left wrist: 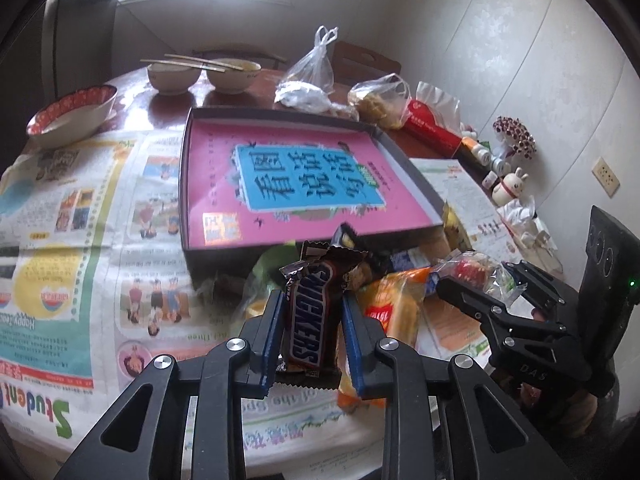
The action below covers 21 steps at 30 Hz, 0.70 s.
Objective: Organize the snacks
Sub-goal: 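Carry the Snickers bar into the tray with the left gripper and release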
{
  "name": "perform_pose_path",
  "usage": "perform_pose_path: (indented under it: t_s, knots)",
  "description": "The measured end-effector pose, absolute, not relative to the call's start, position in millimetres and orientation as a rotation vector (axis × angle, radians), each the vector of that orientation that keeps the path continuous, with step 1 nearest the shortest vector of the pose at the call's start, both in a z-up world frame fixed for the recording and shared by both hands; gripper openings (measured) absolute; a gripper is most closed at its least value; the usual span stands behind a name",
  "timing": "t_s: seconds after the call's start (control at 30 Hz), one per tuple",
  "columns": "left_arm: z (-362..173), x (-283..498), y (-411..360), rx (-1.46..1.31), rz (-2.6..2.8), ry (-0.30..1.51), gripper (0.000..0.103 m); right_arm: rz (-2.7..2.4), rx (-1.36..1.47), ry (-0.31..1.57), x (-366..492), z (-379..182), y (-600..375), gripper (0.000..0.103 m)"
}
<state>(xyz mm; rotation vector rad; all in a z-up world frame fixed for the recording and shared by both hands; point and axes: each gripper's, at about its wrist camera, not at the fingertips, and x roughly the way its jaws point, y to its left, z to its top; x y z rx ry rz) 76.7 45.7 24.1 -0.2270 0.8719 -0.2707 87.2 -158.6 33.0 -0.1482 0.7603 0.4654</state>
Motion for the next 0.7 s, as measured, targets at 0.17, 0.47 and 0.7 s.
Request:
perform_pose_path:
  t_s: [0.17,0.47,0.7]
  knots:
    - [31.3,91.9,46.0,-0.227,-0.251,0.854,0.029,0.427,-0.171,0.758,102.5,32.0,-156.0,0.052]
    - [35.8,120.4,49.9,-0.245,-0.242,0.846,0.029,0.406,-0.140,0.750,118.5,31.5,-170.2,0.052]
    - [36.8,142.1,56.6,-0.257,-0.217,0.841,0.029,0.408,-0.122,0.717,134.9,43.5,-170.6,0.052]
